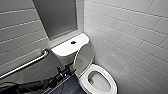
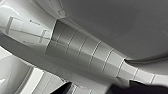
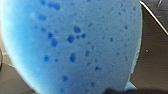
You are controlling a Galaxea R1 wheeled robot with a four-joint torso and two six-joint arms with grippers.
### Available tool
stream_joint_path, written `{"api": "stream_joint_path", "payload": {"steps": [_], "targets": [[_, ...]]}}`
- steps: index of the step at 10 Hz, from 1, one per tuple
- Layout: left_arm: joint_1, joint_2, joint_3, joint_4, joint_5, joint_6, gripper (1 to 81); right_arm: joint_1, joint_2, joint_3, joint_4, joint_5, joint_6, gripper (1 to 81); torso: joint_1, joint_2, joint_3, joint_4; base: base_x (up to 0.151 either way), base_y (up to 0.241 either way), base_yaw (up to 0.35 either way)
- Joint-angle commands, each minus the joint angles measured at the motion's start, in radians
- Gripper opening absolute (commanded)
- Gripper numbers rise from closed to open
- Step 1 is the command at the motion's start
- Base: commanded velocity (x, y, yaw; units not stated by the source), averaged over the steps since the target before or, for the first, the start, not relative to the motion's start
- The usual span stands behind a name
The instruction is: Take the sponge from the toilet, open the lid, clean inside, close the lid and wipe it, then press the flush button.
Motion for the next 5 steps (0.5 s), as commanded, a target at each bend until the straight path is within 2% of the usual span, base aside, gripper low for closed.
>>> {"api": "stream_joint_path", "payload": {"steps": [1,4,5], "targets": [[-0.123,-0.009,-0.018,0.021,-0.017,0.012,81.1,0.006,-0.042,0.036,-0.015,-0.057,-0.001,1.0,0.000,0.000,0.000,0.000,0.000,0.000,0.000],[-0.100,-0.011,-0.050,0.037,-0.026,0.012,81.1,-0.008,-0.047,0.030,-0.011,-0.056,0.001,1.0,0.000,0.000,0.000,0.000,0.000,0.000,0.000],[-0.078,-0.031,-0.053,0.074,-0.025,0.011,81.1,-0.008,-0.044,0.029,-0.015,-0.047,0.001,1.0,0.000,0.000,0.000,0.000,0.000,0.000,0.000]]}}
